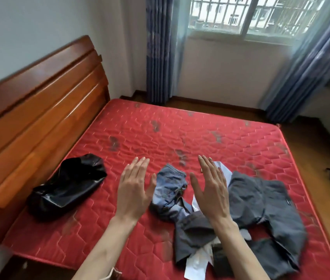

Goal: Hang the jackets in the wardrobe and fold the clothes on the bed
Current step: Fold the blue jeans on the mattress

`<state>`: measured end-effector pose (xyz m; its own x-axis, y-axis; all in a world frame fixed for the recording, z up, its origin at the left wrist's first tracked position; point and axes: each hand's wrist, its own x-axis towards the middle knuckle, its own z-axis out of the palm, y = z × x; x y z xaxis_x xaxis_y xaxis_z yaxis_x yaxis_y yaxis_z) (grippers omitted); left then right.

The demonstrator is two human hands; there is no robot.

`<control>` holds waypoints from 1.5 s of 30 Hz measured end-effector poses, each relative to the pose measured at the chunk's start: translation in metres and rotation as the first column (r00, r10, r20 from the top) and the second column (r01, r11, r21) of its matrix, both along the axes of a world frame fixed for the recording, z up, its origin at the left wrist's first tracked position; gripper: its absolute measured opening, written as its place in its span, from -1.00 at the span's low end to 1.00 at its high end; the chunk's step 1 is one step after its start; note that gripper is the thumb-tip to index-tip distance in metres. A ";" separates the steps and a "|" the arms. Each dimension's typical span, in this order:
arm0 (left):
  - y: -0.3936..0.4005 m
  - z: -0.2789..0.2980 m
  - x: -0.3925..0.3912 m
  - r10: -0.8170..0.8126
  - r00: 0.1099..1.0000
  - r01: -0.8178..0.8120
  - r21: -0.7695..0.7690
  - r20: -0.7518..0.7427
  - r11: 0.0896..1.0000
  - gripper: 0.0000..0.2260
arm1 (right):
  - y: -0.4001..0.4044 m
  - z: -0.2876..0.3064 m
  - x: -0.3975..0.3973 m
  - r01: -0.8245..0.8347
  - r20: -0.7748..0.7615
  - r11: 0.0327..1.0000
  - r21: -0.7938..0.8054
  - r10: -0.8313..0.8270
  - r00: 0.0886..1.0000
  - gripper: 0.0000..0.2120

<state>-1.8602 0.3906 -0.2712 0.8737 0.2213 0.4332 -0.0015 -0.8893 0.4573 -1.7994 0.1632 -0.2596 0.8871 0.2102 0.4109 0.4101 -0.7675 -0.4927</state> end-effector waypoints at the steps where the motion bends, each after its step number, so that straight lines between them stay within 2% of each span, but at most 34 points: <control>1: 0.003 -0.005 0.014 -0.013 1.000 0.013 -0.003 -0.008 1.000 -0.51 | 0.001 -0.002 0.010 0.007 -0.003 1.000 -0.002 -0.008 1.000 -0.43; 9: 0.026 -0.048 0.106 -0.084 0.991 0.076 -0.079 -0.101 0.994 -0.50 | 0.022 -0.034 0.088 0.077 -0.086 0.994 -0.079 -0.084 0.993 -0.45; 16: 0.031 -0.125 0.178 -0.125 0.965 0.096 -0.137 -0.229 0.986 -0.53 | 0.024 -0.106 0.151 0.118 -0.243 0.988 -0.102 -0.139 0.960 -0.48; 21: 0.011 -0.206 0.219 -0.131 0.946 0.072 -0.199 -0.298 0.977 -0.53 | 0.008 -0.196 0.189 0.131 -0.386 0.985 -0.109 -0.163 0.908 -0.46; 27: -0.028 -0.335 0.262 -0.144 0.901 0.040 -0.251 -0.409 0.967 -0.58 | -0.013 -0.338 0.227 0.139 -0.524 0.985 -0.105 -0.173 0.834 -0.49; 31: -0.057 -0.419 0.294 -0.134 0.851 -0.025 -0.294 -0.508 0.955 -0.66 | -0.019 -0.425 0.255 0.115 -0.659 0.985 -0.131 -0.174 0.732 -0.49; 35: -0.085 -0.479 0.337 -0.117 0.800 -0.106 -0.330 -0.588 0.938 -0.56 | -0.017 -0.501 0.284 0.133 -0.760 0.986 -0.101 -0.163 0.629 -0.50; 37: -0.096 -0.502 0.360 -0.117 0.768 -0.089 -0.286 -0.629 0.954 -0.42 | -0.014 -0.529 0.295 0.173 -0.813 0.983 -0.067 -0.154 0.562 -0.51; 40: -0.104 -0.525 0.390 -0.058 0.661 0.033 -0.048 -0.748 0.998 -0.27 | -0.003 -0.555 0.303 0.282 -0.859 0.959 0.025 -0.124 0.497 -0.57; 42: -0.102 -0.534 0.401 -0.043 0.629 0.140 0.059 -0.776 0.988 -0.37 | 0.003 -0.563 0.305 0.337 -0.859 0.937 0.089 -0.099 0.502 -0.63; 45: -0.090 -0.534 0.402 -0.128 0.671 0.190 0.002 -0.730 0.982 -0.61 | 0.010 -0.566 0.304 0.414 -0.883 0.895 0.166 -0.052 0.466 -0.73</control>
